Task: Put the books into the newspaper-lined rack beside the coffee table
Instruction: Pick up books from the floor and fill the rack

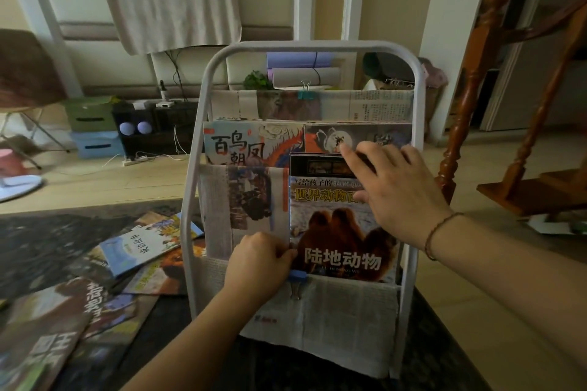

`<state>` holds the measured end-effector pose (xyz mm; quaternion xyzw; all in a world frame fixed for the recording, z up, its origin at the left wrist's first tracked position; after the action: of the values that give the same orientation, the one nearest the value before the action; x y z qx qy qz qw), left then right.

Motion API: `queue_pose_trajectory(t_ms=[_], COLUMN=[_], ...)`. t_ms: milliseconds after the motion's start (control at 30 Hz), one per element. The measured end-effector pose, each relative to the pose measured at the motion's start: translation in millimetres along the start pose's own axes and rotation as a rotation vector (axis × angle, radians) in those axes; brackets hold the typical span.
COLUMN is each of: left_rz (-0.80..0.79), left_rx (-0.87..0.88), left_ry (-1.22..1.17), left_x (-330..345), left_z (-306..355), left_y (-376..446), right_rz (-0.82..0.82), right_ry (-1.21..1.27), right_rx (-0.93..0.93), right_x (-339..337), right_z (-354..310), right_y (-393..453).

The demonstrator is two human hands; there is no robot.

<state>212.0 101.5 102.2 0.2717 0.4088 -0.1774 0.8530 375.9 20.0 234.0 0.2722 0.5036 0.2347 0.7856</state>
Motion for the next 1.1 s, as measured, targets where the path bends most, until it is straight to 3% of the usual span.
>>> queue_pose_trajectory(t_ms=[167, 367, 467, 567, 667, 733, 800, 933, 1000, 1100], left_rz=[0.077, 0.002, -0.017, 0.124, 0.296, 0.339, 0.235, -0.137, -0.23, -0.286], left_rx=[-0.013, -0.049, 0.036, 0.19, 0.287, 0.227, 0.039, -0.537, -0.616, -0.552], left_ry=[-0.074, -0.055, -0.085, -0.047, 0.038, 0.136, 0.277, 0.456, 0.434, 0.49], left_x=[1, -1, -14, -48, -86, -102, -110, -113, -111, -116], left_z=[2, 6, 10, 1, -41, -94, -152, -259, -280, -285], left_y=[-1, -11, -25, -56, -96, -125, -155, -236, -267, -290], right_rz=[-0.032, -0.066, -0.056, -0.157, -0.065, 0.056, 0.076, -0.281, -0.44, -0.671], right_ry=[-0.01, 0.041, 0.077, 0.185, 0.432, 0.557, 0.672, 0.805, 0.823, 0.861], right_rx=[0.001, 0.074, 0.145, 0.193, 0.002, -0.125, -0.279, -0.362, -0.35, -0.348], right_x=[3, -2, 1, 33, 22, -20, -44, -6, 14, 41], right_z=[-1, -13, -11, -18, -87, -151, -218, -339, -390, -454], right_y=[-1, -1, 0, -5, -28, -38, -47, -64, -69, -62])
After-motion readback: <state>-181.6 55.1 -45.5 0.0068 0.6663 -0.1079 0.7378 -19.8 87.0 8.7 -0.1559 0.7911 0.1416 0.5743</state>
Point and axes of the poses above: each hand's wrist, its own y-axis towards the middle knuckle, its own x-axis out of the palm, z = x × y, the point moved 9 cm from there along y, towards the middle knuckle, and after that the axes turned 9 degrees about x, right-handed, at the moved point
